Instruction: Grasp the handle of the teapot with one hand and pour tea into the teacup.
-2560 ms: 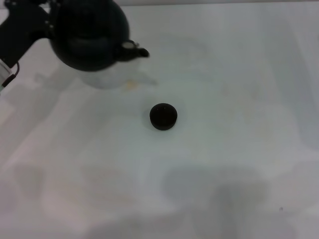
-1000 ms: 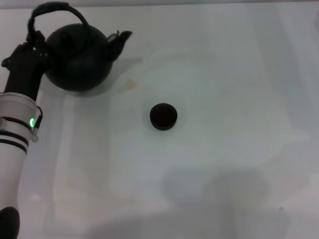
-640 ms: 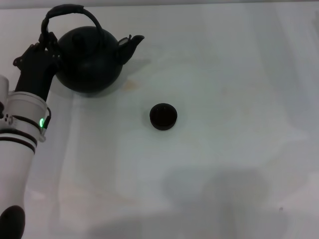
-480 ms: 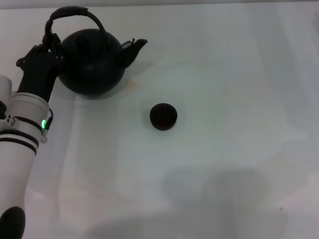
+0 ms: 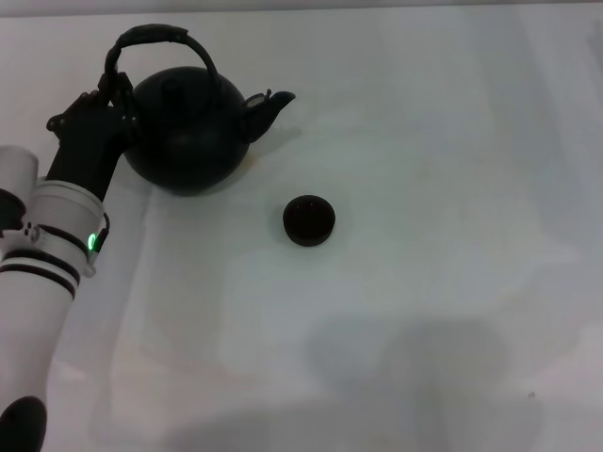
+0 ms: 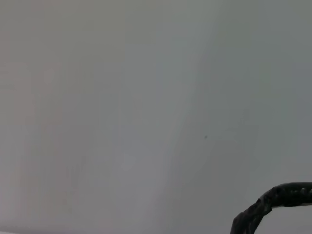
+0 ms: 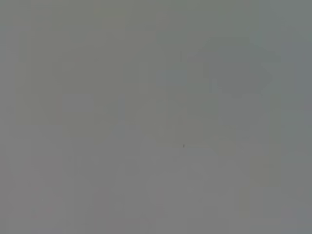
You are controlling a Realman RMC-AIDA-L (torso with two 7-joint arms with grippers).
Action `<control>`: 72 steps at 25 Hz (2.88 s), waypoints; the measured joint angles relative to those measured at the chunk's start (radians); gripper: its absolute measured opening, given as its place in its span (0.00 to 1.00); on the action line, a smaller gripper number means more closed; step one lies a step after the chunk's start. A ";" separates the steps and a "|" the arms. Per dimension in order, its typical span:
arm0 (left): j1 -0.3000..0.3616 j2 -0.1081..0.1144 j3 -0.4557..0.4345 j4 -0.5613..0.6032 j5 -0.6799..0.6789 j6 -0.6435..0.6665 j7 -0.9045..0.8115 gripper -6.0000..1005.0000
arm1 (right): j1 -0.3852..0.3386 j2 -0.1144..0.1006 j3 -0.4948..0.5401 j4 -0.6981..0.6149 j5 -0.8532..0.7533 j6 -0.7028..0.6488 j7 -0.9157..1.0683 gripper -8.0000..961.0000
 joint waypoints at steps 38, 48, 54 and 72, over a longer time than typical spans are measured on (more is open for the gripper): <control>0.202 0.006 0.000 -0.002 0.117 0.230 -0.104 0.88 | -0.020 0.001 -0.001 0.010 0.001 -0.021 0.038 0.86; 0.243 0.012 -0.033 -0.070 -0.003 0.368 -0.109 0.87 | -0.077 -0.001 -0.110 0.010 -0.002 -0.028 0.179 0.86; 0.194 0.014 -0.063 -0.181 -0.022 0.353 -0.249 0.87 | -0.094 0.004 -0.152 0.033 -0.002 -0.018 0.182 0.86; 0.126 0.015 -0.073 -0.285 -0.087 0.306 -0.294 0.87 | -0.092 0.008 -0.160 0.080 -0.002 -0.004 0.179 0.86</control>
